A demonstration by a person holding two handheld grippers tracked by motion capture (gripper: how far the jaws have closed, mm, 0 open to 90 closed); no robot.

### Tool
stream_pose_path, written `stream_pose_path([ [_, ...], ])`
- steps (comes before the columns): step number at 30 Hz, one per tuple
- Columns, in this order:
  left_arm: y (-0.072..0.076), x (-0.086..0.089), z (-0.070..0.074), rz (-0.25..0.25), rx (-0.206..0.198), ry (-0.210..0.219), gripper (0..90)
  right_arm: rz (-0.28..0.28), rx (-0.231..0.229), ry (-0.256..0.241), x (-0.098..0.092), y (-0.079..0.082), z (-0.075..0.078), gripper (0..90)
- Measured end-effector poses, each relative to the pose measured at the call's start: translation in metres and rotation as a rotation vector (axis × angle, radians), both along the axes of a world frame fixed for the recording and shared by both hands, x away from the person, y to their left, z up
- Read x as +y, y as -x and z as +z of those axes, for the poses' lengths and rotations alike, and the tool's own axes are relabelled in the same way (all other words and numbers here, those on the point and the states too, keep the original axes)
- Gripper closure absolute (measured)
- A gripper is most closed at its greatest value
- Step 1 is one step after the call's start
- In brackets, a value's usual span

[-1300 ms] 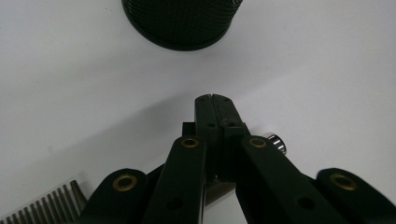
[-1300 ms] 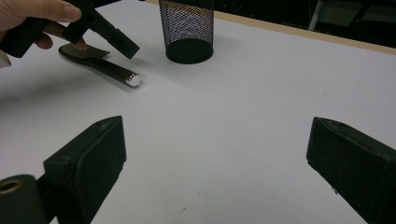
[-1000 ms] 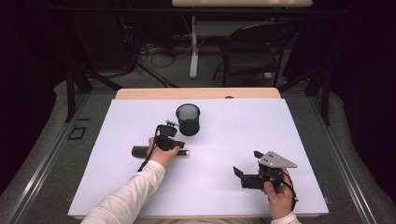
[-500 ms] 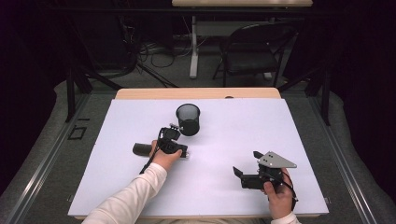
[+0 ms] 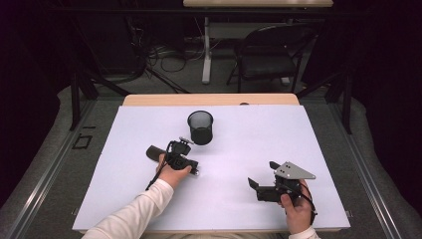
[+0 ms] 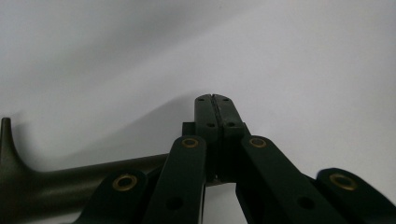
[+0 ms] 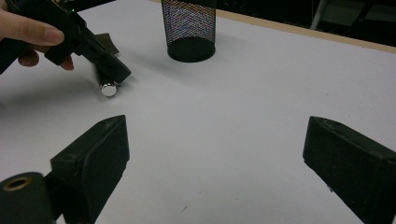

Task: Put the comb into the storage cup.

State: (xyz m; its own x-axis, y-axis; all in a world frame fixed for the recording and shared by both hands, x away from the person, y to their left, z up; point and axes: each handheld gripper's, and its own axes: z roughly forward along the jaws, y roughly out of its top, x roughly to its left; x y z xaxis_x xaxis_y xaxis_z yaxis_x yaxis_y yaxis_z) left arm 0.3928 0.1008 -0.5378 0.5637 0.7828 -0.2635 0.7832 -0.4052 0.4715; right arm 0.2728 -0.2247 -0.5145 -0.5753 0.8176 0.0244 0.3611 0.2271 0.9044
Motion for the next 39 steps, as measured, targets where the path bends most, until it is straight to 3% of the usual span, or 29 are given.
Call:
stream_pose_path([
  [22,0.017,0.022,0.0,-0.023,0.013,-0.015,90.0,-0.001,0.003,-0.002,0.001,0.0,0.0,7.3],
  [39,0.024,0.042,0.0,-0.003,0.022,-0.017,90.0,0.0,0.004,-0.001,0.001,0.0,0.0,7.6],
])
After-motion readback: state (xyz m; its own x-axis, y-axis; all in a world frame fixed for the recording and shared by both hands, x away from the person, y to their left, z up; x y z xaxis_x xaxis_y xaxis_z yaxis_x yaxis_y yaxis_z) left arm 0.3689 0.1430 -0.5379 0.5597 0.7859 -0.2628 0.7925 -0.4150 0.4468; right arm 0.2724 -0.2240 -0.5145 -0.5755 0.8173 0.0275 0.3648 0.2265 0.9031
